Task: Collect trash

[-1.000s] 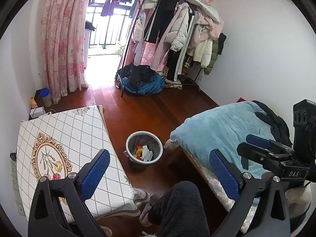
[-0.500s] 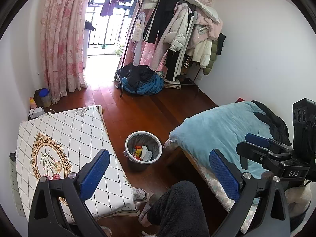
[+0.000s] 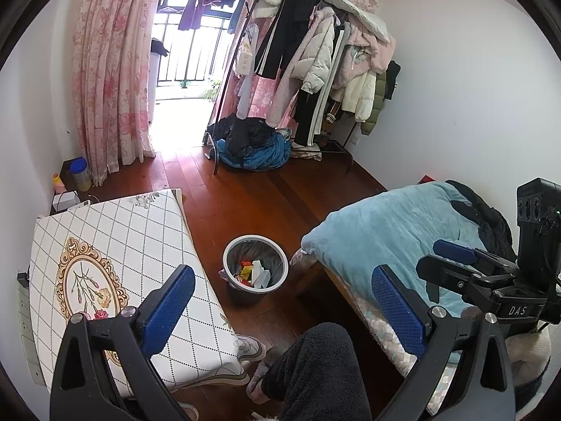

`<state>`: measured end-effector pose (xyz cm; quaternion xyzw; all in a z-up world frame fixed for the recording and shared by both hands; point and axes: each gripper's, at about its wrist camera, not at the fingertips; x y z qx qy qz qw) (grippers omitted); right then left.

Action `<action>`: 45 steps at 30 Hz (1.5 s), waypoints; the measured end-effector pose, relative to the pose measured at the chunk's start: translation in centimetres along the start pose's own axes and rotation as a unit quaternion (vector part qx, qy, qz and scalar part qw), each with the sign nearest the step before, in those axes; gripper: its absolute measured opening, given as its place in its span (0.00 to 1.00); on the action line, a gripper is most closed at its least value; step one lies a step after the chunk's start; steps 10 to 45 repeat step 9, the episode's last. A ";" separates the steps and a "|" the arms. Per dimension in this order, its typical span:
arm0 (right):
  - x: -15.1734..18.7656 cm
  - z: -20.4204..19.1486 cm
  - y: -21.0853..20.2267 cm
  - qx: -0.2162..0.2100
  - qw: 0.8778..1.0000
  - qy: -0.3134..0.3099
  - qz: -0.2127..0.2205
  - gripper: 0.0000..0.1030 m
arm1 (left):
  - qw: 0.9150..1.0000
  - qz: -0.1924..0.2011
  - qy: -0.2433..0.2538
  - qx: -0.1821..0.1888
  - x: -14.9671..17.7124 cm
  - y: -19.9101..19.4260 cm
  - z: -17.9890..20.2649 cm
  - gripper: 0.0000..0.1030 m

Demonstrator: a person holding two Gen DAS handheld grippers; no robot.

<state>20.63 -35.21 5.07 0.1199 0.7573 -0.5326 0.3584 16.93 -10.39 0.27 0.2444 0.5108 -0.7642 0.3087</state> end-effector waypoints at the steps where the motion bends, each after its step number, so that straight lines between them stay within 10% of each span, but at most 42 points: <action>1: 0.0 0.0 0.0 0.000 1.000 0.001 0.000 1.00 | 1.000 0.000 -0.001 0.000 0.0 0.0 0.0 1.00; 45: -0.2 -0.2 0.3 -0.005 1.000 -0.010 -0.007 1.00 | 1.000 -0.003 -0.007 0.007 -0.3 0.1 -0.2 1.00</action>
Point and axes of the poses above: each gripper's, at about its wrist camera, not at the fingertips, and y roughly the way its jaws point, z to its right, x to its underside, and after that the axes turned 4 degrees about x, right-handed
